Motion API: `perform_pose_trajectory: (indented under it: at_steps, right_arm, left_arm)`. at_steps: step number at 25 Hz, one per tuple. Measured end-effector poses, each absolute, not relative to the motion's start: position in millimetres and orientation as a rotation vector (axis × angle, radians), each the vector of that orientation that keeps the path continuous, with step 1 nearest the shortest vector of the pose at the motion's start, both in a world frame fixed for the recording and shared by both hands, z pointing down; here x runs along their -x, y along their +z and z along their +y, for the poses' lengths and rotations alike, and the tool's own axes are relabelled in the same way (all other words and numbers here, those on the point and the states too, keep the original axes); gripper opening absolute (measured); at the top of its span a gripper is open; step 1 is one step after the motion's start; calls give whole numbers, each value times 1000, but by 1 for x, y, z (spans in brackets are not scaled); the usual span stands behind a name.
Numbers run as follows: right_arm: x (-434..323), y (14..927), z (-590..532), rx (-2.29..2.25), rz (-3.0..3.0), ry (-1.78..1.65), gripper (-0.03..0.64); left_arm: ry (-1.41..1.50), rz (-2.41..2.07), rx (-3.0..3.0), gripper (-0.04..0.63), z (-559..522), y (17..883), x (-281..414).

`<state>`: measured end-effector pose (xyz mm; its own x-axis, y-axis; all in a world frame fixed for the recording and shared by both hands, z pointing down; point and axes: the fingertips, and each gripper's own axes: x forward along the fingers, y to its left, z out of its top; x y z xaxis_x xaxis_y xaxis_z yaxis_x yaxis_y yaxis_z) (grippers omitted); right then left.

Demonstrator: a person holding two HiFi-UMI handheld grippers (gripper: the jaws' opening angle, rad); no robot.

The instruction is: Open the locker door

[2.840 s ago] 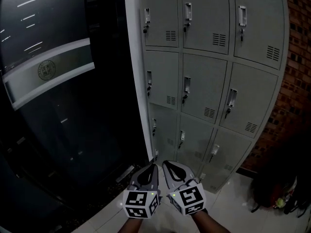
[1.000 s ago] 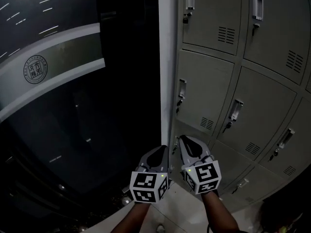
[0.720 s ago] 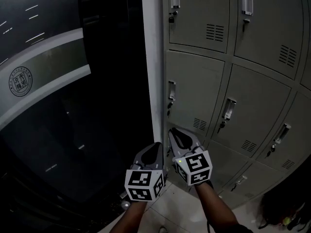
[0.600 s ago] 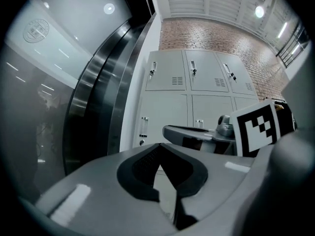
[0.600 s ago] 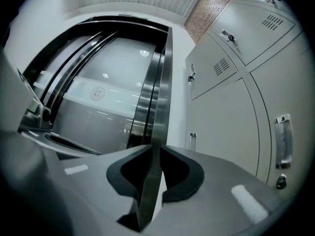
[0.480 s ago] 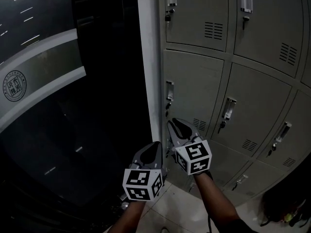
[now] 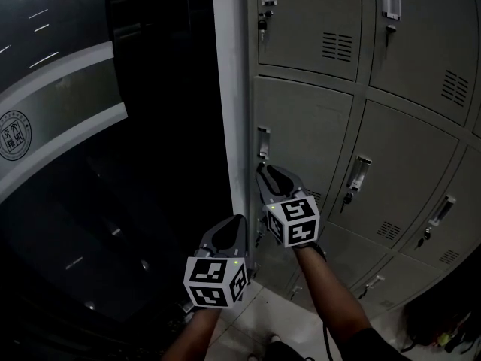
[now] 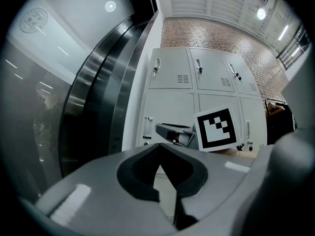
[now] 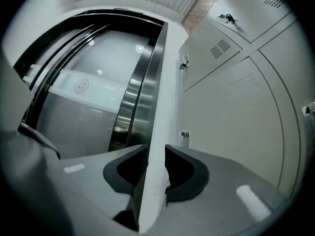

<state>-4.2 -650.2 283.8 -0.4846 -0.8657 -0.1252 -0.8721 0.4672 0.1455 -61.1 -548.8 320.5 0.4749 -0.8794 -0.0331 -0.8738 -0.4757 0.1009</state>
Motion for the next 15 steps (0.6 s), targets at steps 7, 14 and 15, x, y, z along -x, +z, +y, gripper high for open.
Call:
perform_pose_trajectory:
  at_steps: [7,14,15]
  right_arm:
    - [12,283,-691,1565,2690,291,92]
    - [5,278,-733,1607,2641,250,130]
    - [5,279,-739,1607,2636,228,130]
  left_arm:
    - [-150,-1602,-2621,5,-579,307,60]
    - [-149,-1588,-2614,5,-613,298,51]
    - [-131,-1595,-2621,5,-616,299,49]
